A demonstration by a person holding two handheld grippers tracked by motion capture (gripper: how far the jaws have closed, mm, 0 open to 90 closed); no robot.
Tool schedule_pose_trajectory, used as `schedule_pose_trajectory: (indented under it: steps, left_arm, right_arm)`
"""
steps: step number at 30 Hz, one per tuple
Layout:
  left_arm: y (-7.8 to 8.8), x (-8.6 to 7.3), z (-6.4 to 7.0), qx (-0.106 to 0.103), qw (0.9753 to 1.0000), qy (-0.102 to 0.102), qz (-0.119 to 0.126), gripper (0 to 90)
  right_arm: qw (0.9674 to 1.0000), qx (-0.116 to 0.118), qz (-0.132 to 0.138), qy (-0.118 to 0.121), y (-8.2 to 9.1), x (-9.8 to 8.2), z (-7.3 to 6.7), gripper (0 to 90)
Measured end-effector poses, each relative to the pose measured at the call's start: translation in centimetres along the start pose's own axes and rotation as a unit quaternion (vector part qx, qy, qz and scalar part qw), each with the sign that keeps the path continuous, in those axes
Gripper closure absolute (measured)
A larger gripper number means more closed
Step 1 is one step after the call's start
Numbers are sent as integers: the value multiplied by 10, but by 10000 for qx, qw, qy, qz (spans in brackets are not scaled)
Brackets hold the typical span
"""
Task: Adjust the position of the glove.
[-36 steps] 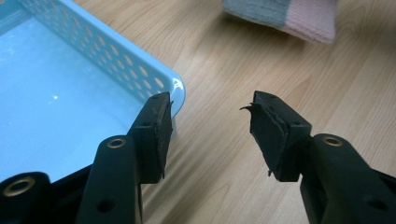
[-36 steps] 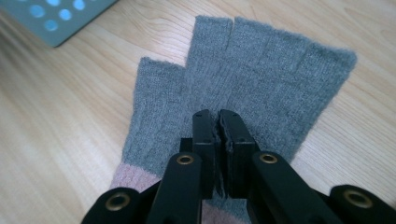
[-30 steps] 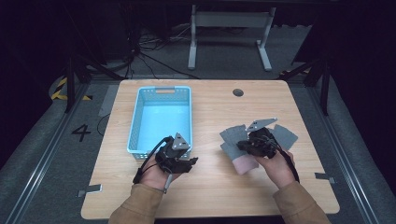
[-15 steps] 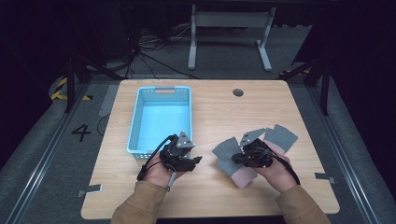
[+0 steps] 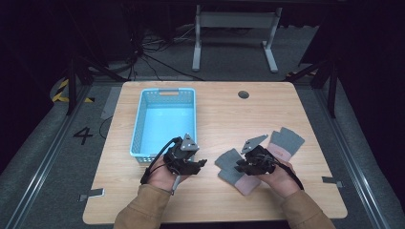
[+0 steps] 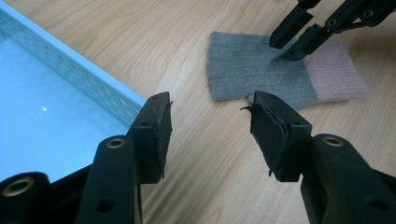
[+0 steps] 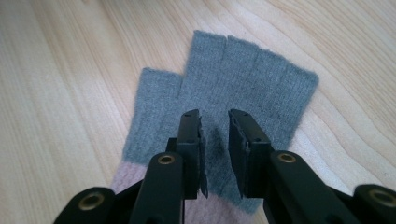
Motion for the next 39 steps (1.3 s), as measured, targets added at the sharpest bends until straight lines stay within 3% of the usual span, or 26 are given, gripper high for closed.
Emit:
schedule_pose_trajectory:
  steps: [5, 12, 16, 20, 23, 30, 39]
  left_arm:
    - [0, 0, 0, -11, 10000, -2, 2, 486]
    - [-2, 5, 1, -53, 10000, -43, 19, 486]
    - [-3, 6, 1, -65, 10000, -39, 21, 486]
    - [-5, 7, 2, -77, 9999, -76, 18, 485]
    - [-4, 6, 2, -82, 9999, -68, 3, 484]
    - [-3, 6, 1, -96, 9999, -46, 22, 483]
    - [-3, 6, 1, -108, 9999, -49, 22, 481]
  right_arm:
    - [9998, 177, -3, 45, 8, -3, -11, 889]
    - [9975, 551, -217, 380, 2, -13, -42, 893]
    - [9963, 652, -291, 479, -2, -16, -50, 893]
    - [9929, 842, -426, 731, -6, -18, -63, 893]
    - [9916, 846, -546, 806, -9, -20, -66, 894]
    - [9905, 803, -716, 860, -12, -26, -64, 895]
    - [9933, 588, -768, 627, -2, -36, -44, 895]
Point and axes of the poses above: each handheld gripper's, and its own axes: y roughly backward along the jaws, x roughly out of its top, z roughly to its right, the point moved 9 cm from there along -y, roughly forward along the jaws, and after that the axes turned 5 degrees about -z, right-handed, at the moved point
